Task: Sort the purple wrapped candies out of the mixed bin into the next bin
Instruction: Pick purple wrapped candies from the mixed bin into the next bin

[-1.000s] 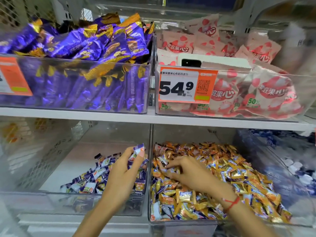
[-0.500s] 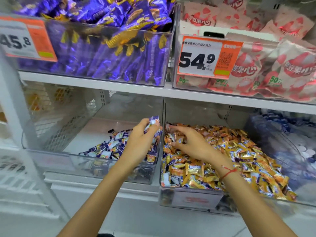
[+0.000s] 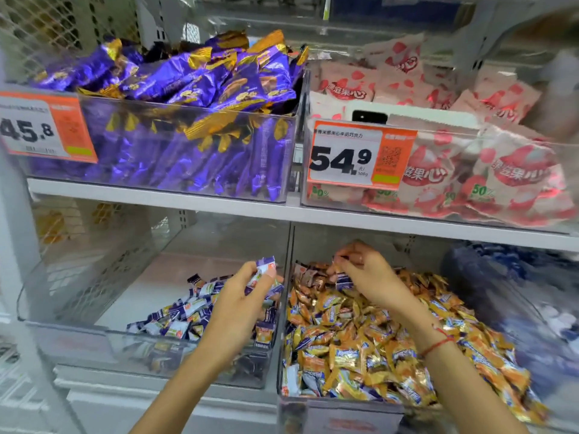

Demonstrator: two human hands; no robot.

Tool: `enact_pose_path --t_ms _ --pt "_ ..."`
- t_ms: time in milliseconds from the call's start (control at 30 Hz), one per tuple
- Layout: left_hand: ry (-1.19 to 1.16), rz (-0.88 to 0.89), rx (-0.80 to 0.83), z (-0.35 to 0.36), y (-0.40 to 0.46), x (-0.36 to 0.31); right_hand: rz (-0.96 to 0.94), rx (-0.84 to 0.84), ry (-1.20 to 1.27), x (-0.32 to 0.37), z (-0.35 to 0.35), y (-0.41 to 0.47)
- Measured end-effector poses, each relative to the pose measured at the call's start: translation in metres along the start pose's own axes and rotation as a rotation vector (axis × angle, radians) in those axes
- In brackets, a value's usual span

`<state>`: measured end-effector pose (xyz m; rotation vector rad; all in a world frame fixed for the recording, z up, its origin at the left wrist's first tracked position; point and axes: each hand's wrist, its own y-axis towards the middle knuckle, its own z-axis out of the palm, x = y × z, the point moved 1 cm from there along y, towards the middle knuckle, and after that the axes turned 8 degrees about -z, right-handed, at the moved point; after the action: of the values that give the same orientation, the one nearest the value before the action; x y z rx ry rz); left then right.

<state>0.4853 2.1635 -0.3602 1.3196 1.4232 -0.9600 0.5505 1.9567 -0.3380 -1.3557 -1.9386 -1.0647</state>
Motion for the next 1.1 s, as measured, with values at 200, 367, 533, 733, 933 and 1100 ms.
enact_pose_path --t_ms 200,367,533,733,933,1100 --pt "-0.012 -0.002 -0.026 0.006 0.005 0.0 -0.048 0.257 -0.252 -0.005 -0.023 -0.013" --pt "-0.043 -0.009 -0.003 0.008 0.01 -0.002 0.032 0.582 -0.713 -0.003 -0.01 -0.023" --pt "-0.054 -0.044 -0.007 -0.001 0.012 0.002 -0.055 0.449 -0.488 -0.008 -0.017 -0.017" --pt "-0.048 -0.04 -0.006 -0.008 0.008 0.0 -0.014 0.312 -0.21 -0.008 -0.042 -0.018" --pt "0.07 -0.073 -0.047 -0.018 0.015 0.006 -0.013 0.111 -0.055 0.016 -0.025 -0.017" --pt "0.304 -0.088 -0.154 -0.036 0.022 0.015 -0.341 0.251 -0.044 0.055 0.055 -0.019"
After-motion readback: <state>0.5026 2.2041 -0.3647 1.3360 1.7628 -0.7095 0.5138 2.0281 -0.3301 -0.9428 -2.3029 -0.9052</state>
